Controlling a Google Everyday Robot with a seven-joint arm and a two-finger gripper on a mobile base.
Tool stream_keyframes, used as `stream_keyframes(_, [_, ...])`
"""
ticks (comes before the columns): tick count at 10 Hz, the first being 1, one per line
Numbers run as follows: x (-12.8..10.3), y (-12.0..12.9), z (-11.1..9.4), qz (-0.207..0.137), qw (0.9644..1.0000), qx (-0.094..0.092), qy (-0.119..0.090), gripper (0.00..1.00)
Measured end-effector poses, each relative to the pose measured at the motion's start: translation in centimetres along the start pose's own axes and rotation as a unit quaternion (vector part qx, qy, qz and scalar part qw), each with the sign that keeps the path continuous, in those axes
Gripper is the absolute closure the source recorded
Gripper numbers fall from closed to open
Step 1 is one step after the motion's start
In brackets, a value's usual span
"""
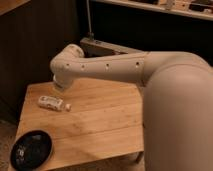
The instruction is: Place the bottle in the ceramic bowl
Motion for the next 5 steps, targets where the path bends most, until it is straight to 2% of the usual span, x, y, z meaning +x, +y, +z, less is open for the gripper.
stream_keyframes(2, [-1.44,-0.80,1.59,-0.019,0.9997,-0.003,0.015,0.35])
stream_keyframes(5, [-1.36,-1.12,1.71,-0.018,0.9997,-0.002,0.017,0.35])
